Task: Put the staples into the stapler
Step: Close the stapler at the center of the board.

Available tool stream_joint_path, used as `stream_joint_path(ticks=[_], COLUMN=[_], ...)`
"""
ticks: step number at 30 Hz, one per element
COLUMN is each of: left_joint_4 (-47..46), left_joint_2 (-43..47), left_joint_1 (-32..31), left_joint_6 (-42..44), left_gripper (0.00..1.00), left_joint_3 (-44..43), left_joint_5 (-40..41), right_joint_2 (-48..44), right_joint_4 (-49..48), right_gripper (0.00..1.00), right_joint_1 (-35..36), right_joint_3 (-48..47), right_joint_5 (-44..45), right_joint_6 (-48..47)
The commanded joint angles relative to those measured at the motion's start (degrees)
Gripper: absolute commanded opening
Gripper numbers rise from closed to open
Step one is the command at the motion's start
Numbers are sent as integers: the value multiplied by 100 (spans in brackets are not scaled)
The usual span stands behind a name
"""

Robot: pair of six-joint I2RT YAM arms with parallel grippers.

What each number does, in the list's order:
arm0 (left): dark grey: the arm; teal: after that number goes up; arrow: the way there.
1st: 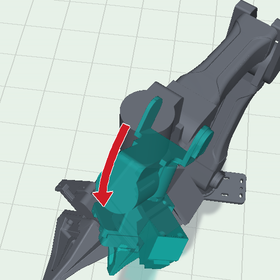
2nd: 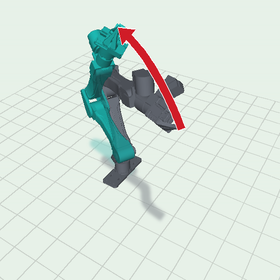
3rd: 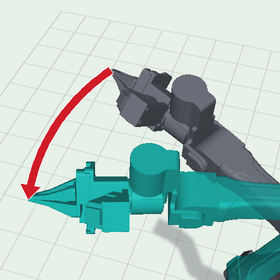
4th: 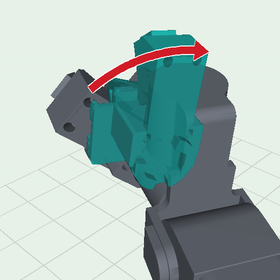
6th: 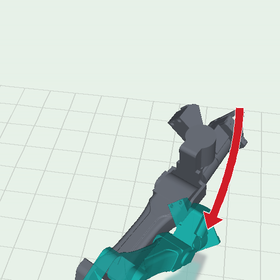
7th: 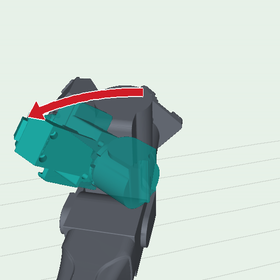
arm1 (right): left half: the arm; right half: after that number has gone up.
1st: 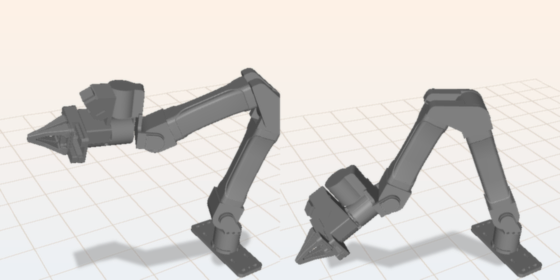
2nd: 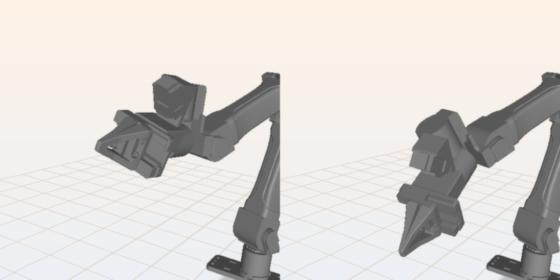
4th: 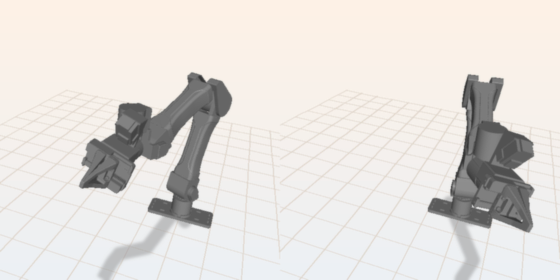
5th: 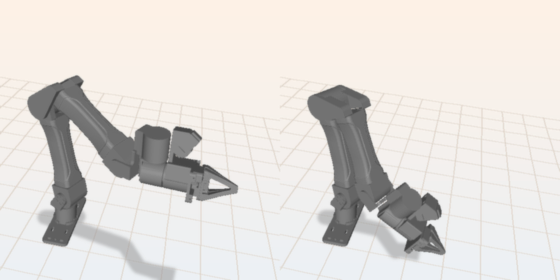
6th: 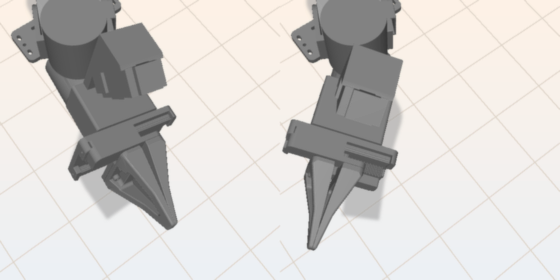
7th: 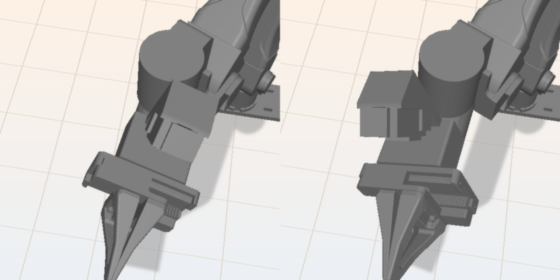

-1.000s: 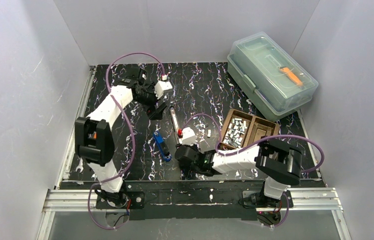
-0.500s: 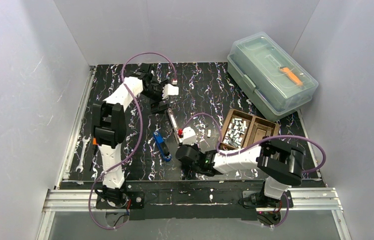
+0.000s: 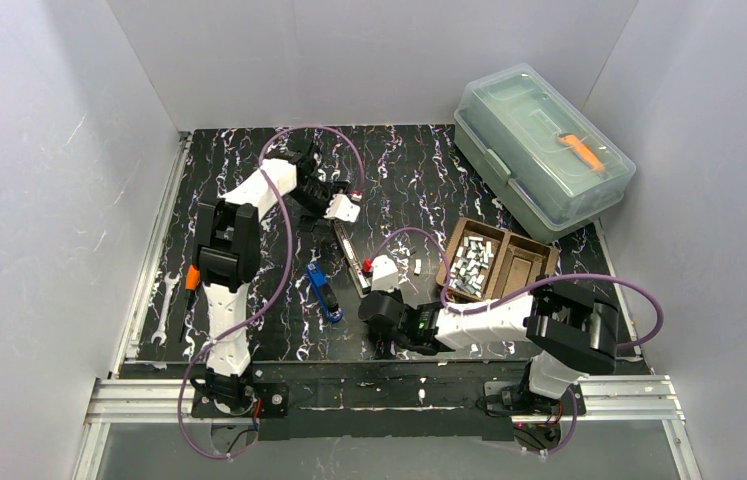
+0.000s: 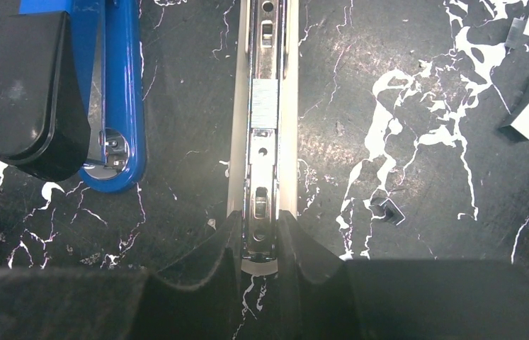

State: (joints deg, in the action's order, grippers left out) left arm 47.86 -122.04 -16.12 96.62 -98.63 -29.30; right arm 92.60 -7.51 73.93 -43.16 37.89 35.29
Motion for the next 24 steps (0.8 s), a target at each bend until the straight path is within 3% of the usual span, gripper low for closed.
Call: stream_joint_path(ticks=[1, 13, 19, 24], left_joint_4=[250, 292, 295, 280], left_joint_2=[-171, -399, -329, -103], left_joint_1=[-144, -364, -462, -462], left_joint_6=[532, 595, 559, 342], left_gripper=[81, 70, 33, 28], left_joint_3=[41, -158, -126, -103], left_joint_5=[270, 381, 389, 383], right_joint_2=[-285, -188, -110, -20], right_joint_4=[-340, -538, -635, -768], right_gripper=[21, 18, 17, 17], right_joint_1=[7, -17, -44, -72], right_joint_3=[95, 187, 176, 185], right_joint_5=[81, 60, 52, 63], right_joint_6=[-23, -14, -31, -12])
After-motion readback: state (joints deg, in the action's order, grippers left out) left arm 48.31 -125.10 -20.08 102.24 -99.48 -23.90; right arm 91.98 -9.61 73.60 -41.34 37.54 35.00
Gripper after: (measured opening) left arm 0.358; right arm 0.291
